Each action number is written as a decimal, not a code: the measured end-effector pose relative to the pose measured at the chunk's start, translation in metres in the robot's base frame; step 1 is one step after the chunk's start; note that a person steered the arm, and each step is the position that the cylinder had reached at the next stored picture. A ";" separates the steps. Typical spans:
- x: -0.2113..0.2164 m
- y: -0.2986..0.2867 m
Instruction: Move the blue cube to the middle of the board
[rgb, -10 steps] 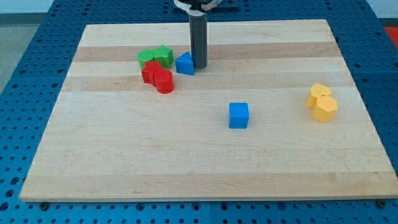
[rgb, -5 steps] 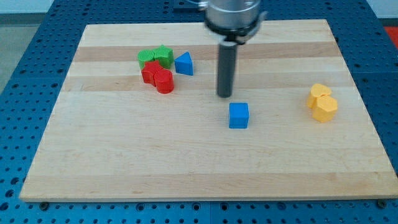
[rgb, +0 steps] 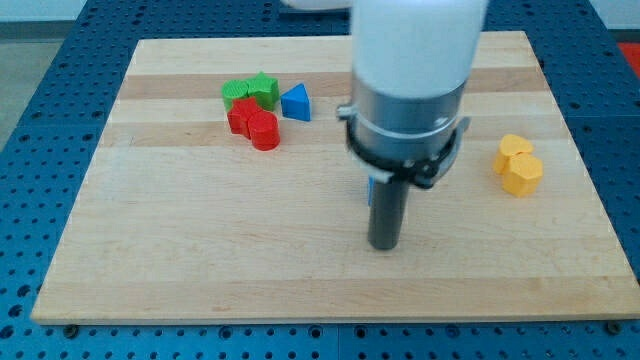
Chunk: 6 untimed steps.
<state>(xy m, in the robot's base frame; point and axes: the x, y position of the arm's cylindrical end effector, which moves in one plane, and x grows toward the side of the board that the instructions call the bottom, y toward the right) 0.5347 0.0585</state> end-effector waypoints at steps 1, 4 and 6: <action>-0.030 0.000; -0.112 0.003; -0.114 0.012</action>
